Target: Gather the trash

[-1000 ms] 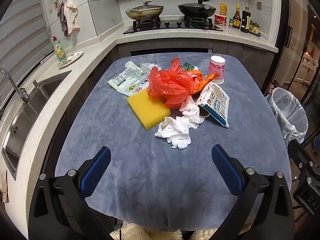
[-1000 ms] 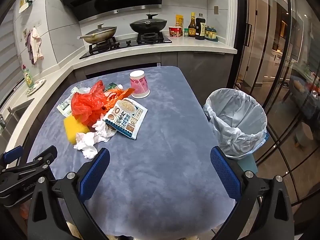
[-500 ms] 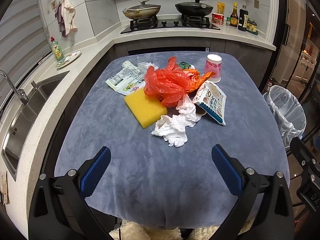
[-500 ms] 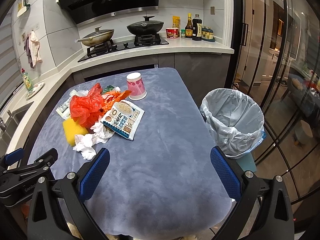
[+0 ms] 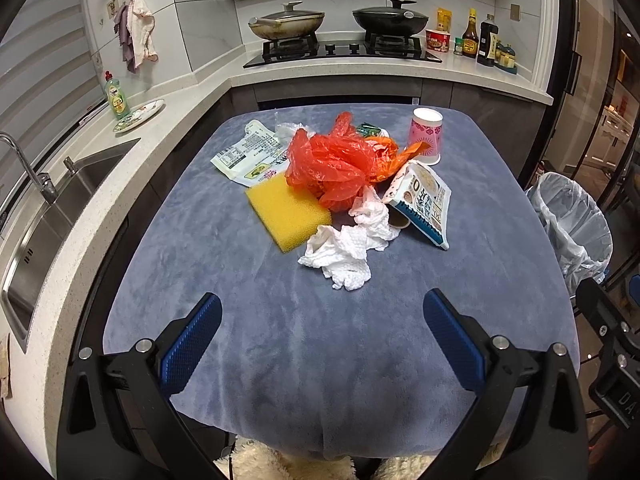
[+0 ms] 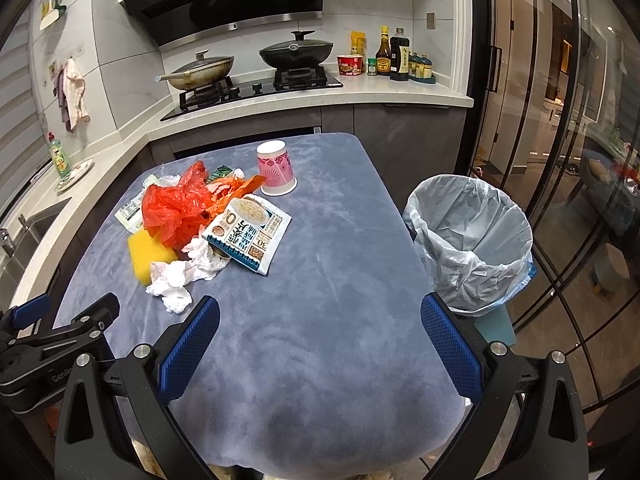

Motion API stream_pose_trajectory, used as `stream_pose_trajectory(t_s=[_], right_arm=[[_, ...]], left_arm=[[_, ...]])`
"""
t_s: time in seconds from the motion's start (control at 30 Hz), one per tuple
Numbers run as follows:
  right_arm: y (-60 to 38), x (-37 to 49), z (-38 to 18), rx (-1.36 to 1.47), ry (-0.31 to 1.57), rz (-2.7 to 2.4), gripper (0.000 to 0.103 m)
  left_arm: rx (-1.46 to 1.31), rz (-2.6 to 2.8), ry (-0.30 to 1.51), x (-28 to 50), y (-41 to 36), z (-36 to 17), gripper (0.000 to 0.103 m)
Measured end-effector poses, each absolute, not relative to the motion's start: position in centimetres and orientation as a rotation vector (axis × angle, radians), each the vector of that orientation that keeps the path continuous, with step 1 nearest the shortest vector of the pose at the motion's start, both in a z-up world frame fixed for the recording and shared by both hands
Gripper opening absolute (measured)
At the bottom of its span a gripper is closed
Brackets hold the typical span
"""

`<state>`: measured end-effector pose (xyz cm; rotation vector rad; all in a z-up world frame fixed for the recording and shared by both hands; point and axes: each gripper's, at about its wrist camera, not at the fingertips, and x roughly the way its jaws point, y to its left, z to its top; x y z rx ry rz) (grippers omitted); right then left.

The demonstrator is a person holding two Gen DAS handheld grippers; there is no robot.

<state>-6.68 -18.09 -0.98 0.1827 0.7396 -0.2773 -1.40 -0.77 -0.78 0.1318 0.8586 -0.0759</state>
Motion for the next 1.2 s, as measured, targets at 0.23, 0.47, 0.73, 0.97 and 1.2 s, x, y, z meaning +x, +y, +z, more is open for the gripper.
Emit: stream_pose_trajectory(t_s=[0.23,0.47,0.73,0.97,1.2], right_arm=[[-18.2,-7.2,-1.7,0.186,0.744,-0.269,0.096],[-18.6,-7.7,-1.8,0.195,0.74,-0.275,0.096],[-19.2,-8.1,-1.9,0.209,0.735,-0.289,0.096],[-19.3,-8.1,-1.9,0.208,0.736,-0.284,0.096],[-19.4,-8.0,-1.9,0.213,0.74,-0.277,0.096]], left_arm=[[0.135,-0.067,0.871,-2.1,-0.9,-1.8,0.096],[0.144,-0.067,0.864,-2.6,-1.2,-1.9,0.096],[0.146,-0.071,0.855,-2.8,-1.5,-1.8,0.096],[0.146,-0.069,0.854,-2.8,-1.6,-1.7,0.096],[0.147,-0.06,0.854,-2.7,-1.6,-1.5,0.096]])
